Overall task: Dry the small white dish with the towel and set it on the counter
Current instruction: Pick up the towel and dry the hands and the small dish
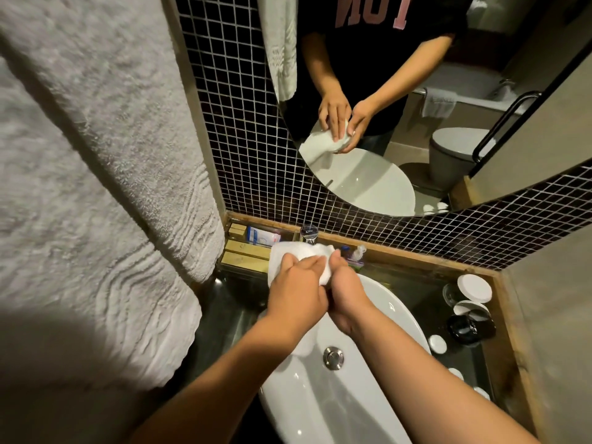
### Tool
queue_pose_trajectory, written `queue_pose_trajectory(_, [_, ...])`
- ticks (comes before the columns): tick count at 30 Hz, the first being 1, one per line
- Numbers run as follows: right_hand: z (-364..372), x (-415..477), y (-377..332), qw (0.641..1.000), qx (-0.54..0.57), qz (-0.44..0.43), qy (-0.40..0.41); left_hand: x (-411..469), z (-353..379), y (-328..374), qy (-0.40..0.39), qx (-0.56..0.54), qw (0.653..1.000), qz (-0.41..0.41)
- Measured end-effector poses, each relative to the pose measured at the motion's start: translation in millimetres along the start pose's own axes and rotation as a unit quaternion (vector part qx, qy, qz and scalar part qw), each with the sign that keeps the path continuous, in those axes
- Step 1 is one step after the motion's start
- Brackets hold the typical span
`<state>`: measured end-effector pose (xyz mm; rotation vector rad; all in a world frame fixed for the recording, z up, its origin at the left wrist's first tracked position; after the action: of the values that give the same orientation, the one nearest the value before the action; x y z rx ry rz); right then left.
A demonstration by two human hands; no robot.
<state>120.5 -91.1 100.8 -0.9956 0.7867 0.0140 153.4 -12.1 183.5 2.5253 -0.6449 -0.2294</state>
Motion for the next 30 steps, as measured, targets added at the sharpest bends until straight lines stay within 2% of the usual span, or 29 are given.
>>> queue_pose_trajectory(2, [1, 7, -18, 0.998, 0.062, 0.000, 0.009, 4, -7, 19, 0.014, -0.003, 0.999, 0.034])
queue_pose_trajectory(5, [2, 6, -46, 0.996, 0.082, -0.037, -0.009, 12, -15, 31, 0.020, 0.022, 0.996, 0.078])
queue_pose_trajectory(8, [7, -1, -56, 0.995, 0.045, -0.076, -0.038, 32, -27, 23, 0.017, 0.019, 0.998, 0.061])
queue_pose_trajectory(12, [6, -3, -53, 0.996, 0.021, -0.081, -0.021, 50, -36, 16, 0.037, 0.000, 0.999, 0.025])
queue_pose_trajectory(14, [7, -7, -55, 0.996, 0.036, -0.083, -0.016, 52, -38, 22, 0.040, 0.012, 0.999, 0.033])
queue_pose_trajectory(18, [-2, -9, -71, 0.991, 0.111, -0.075, 0.010, 43, -31, 63, -0.013, 0.058, 0.994, 0.094])
queue_pose_trajectory(22, [-16, -7, -87, 0.971, 0.231, -0.062, -0.005, 37, -27, 84, -0.028, 0.084, 0.982, 0.168])
queue_pose_trajectory(26, [-22, -15, -89, 0.973, 0.207, -0.099, -0.031, 42, -26, 81, 0.004, 0.149, 0.968, 0.202])
queue_pose_trajectory(30, [-38, -26, -99, 0.979, 0.084, -0.183, -0.010, 51, -40, 70, 0.064, 0.104, 0.975, 0.184])
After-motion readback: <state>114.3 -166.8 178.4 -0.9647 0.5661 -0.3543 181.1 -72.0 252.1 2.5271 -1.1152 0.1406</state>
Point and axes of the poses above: each hand's wrist, its own x-axis towards the middle knuckle, its own z-axis out of the palm, y = z × x, the point moved 10 cm from there along x, towards the middle knuckle, and after that the axes turned 3 degrees about -z, right-handed, at the moved point
